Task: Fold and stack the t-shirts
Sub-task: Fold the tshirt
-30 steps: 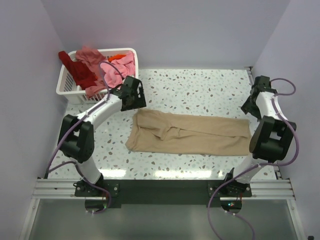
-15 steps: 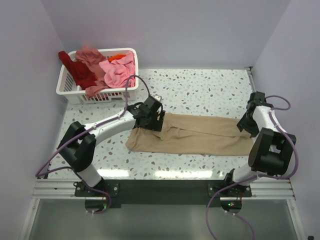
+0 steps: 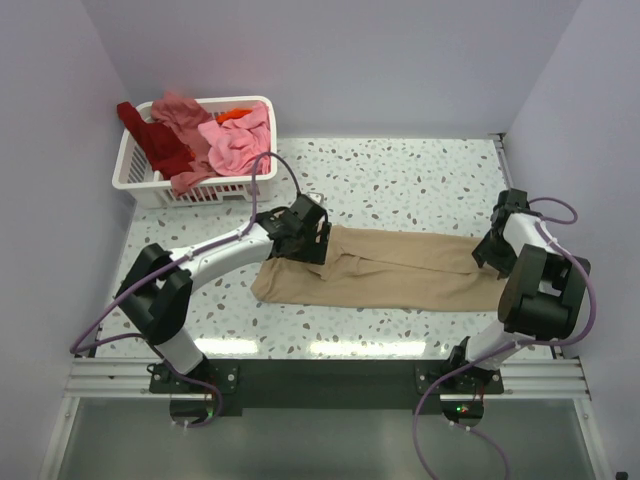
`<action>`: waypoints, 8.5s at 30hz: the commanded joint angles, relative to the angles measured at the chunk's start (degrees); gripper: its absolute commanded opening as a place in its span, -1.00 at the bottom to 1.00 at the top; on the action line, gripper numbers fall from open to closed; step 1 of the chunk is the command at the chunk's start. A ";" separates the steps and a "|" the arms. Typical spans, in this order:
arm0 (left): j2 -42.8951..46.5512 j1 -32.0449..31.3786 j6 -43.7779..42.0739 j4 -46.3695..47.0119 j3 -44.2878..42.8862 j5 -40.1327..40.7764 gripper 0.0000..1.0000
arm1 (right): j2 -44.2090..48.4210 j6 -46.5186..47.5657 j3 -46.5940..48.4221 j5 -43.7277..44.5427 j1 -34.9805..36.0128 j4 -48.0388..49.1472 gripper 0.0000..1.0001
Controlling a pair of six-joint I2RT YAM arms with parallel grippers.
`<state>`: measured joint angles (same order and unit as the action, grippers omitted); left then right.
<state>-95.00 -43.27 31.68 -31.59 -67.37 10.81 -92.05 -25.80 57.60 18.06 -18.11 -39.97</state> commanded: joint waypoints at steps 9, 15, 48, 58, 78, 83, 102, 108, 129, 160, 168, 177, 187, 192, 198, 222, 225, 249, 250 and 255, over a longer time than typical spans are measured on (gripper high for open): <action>3.42 -1.12 2.42 -1.54 1.10 2.81 0.61 | -1.99 -2.41 -0.30 2.06 -0.35 5.16 0.04; 3.68 -1.12 2.86 -1.63 1.19 3.52 0.60 | -2.25 -2.15 0.23 3.82 -0.44 5.25 -0.30; -4.22 -6.74 -4.08 5.76 -0.74 -9.22 0.23 | 6.00 0.75 2.87 14.72 -0.44 -2.14 -1.00; -9.93 -7.71 -4.70 4.79 -3.55 -11.86 0.07 | 6.09 0.84 2.43 14.45 -0.44 -1.96 -1.00; -13.10 -7.80 1.10 3.73 -7.68 -1.67 -0.15 | 6.53 1.19 1.20 12.43 -0.44 -0.99 -1.00; -14.42 -7.80 0.84 4.08 -8.30 -1.84 -0.20 | 6.53 1.37 1.11 11.82 -0.44 -0.82 -1.00; -11.08 -5.25 3.21 -2.33 -13.04 -13.43 -1.00 | 7.15 1.46 1.37 14.28 -0.44 -1.26 -1.00; -11.61 -4.02 2.86 -5.14 -13.66 -21.17 -1.00 | 6.18 1.28 1.63 14.37 -0.44 -1.43 -1.00; -11.17 -3.84 2.69 -10.07 -14.80 -31.90 -0.34 | 5.65 0.93 1.46 18.41 -0.44 -2.31 -1.00; -2.64 7.67 2.16 0.21 0.48 -10.90 0.48 | 32.46 -3.64 -14.18 -8.04 37.51 7.00 0.39; -5.46 8.37 3.39 0.57 1.37 -8.27 0.45 | 27.11 -9.43 -12.62 -1.64 58.34 10.61 0.35; -5.81 9.51 2.60 6.28 2.86 -11.76 0.45 | 9.71 -9.53 -3.38 3.03 73.39 14.48 0.34; -5.81 11.71 1.98 7.86 3.04 -14.85 0.35 | 4.43 -10.06 -0.38 4.17 77.35 14.39 0.32; -5.98 11.89 1.89 9.44 2.78 -17.13 0.33 | 1.00 -9.88 0.75 6.63 77.35 13.42 0.29; -6.51 12.06 1.63 10.15 2.16 -18.80 0.21 | -2.08 -10.06 1.81 8.65 77.35 12.63 0.14; -11.95 14.09 2.68 4.17 -10.66 -20.03 -0.75 | 1.96 -6.99 4.44 3.83 66.02 6.04 -0.89; -13.98 14.35 2.86 3.73 -13.03 -21.09 -0.23 | 1.09 -5.32 5.50 -0.04 62.85 5.78 -0.88; -3.17 3.81 1.36 15.60 4.27 -19.78 0.28 | -3.58 0.40 7.70 -12.87 54.41 2.96 -0.90; -3.61 3.72 1.63 15.60 4.01 -19.25 0.27 | -3.49 0.58 7.61 -13.05 54.41 2.96 -0.90; -7.83 3.02 2.24 13.84 0.58 -17.40 0.19 | -3.49 1.02 7.26 -14.99 53.88 3.66 -0.91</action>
<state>-100.88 -39.77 32.49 -19.09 -63.53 -8.49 -97.19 -25.96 65.30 5.34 36.27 -36.42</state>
